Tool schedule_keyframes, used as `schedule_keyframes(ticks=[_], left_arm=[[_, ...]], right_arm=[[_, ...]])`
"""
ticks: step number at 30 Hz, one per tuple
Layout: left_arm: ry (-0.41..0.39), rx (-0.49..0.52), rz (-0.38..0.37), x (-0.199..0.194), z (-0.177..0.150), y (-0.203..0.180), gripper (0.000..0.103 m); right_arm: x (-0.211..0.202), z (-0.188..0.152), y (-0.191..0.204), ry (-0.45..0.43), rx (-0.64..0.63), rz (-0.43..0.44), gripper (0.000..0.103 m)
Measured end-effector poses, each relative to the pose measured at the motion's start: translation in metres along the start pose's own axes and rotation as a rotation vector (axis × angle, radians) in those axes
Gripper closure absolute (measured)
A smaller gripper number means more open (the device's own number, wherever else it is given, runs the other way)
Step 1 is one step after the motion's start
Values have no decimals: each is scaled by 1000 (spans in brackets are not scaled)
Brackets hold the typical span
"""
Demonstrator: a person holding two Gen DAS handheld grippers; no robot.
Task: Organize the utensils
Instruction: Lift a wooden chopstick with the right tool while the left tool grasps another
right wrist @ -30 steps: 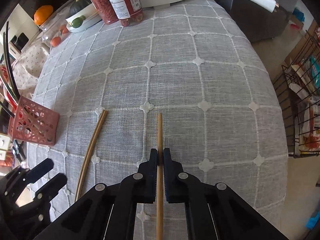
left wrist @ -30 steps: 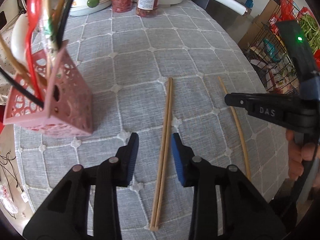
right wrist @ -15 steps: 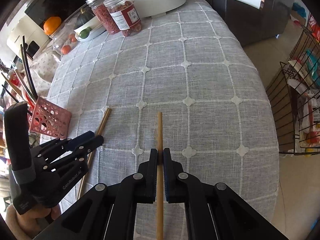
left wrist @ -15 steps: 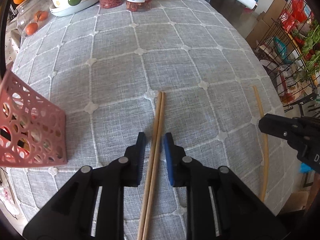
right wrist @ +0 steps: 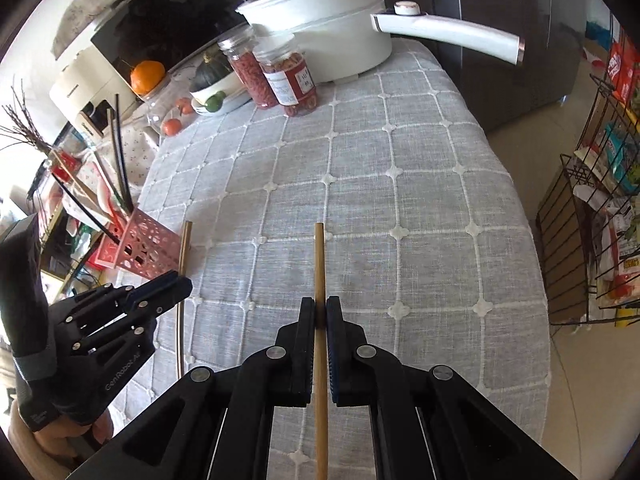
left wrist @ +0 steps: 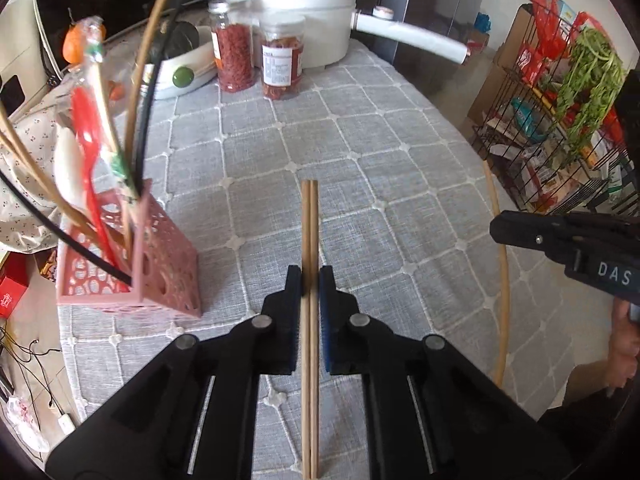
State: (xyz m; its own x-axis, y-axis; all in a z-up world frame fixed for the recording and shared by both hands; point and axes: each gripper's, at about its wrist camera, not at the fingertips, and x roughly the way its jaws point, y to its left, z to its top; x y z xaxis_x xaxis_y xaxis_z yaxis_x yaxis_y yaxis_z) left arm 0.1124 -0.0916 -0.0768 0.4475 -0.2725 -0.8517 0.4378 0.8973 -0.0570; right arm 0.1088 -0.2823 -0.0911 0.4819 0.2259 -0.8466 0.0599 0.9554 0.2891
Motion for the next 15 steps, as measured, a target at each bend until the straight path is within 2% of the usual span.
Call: schedule_keyframes(ticks=[10,15], left_arm=[[-276,-25,4,-101,-8,41,93],[-462,-115,37,-146,-4,70,93]], right_arm=[[-67,-7,40,-205,-86,48,98],[-95,-1,61,-340,-120,53,98]])
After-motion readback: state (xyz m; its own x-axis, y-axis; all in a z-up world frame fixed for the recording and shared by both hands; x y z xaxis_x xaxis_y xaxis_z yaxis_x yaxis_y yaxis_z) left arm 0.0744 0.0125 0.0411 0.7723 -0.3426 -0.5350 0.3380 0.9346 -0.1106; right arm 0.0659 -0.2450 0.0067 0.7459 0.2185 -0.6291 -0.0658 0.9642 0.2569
